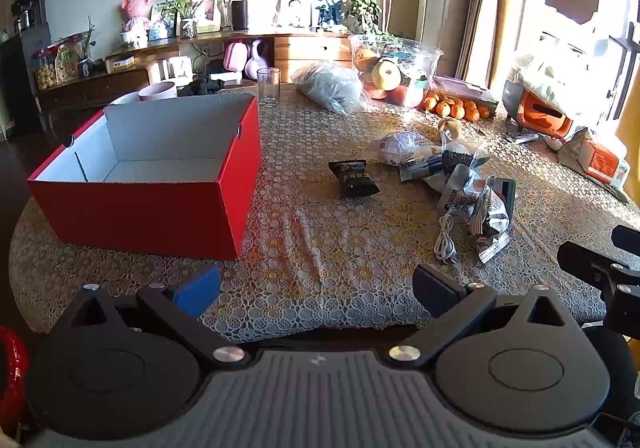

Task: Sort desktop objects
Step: 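Move the left tool to the black snack packet and the right tool to the silver foil packet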

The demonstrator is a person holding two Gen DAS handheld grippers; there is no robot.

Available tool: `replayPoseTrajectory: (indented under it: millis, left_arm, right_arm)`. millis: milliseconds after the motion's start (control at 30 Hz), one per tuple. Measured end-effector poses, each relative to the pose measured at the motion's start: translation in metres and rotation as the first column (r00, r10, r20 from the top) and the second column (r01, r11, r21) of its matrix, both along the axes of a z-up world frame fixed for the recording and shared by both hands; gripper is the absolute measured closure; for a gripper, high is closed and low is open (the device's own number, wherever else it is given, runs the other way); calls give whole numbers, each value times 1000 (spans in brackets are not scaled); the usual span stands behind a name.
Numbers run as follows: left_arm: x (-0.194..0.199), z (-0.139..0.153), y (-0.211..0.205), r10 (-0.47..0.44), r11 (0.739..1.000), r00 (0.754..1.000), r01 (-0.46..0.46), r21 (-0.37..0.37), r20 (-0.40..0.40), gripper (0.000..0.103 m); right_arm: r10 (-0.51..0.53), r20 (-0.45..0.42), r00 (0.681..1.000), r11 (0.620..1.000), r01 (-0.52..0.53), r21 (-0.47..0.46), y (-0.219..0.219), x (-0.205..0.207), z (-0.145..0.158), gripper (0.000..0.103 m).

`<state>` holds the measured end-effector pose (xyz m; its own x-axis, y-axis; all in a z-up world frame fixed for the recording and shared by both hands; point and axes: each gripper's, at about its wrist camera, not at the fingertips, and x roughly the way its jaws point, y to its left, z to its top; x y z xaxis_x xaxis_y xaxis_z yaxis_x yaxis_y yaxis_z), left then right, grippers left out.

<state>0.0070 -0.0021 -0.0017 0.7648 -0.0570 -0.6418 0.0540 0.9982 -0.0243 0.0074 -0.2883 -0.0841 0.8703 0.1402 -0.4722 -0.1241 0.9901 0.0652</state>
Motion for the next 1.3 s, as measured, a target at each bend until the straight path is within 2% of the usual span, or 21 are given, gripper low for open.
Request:
replayPoseTrajectory:
  millis: [400,667,900,1300]
  left_arm:
    - [24,-1,-5,4,1000,1000,-4,3,-14,0]
    - [48,-2,-13,-4,1000,1000,4,-30,-21,0]
    - [73,-3,-26,-19,1000,1000,19,-12,-11,0]
    - [120,-20,-43,-39,999,999,40,9,-20,0]
  right_arm:
    - [-11,1,1000,999,11,-31,-11,21,-13,11]
    - [6,-33,999,999,-7,-39,-19,42,-24,12]
    - [49,-60,997,997,-52,-64,-22,64,-34,18]
    - [35,-122,992,995,-46,-83,-34,104,-56,27]
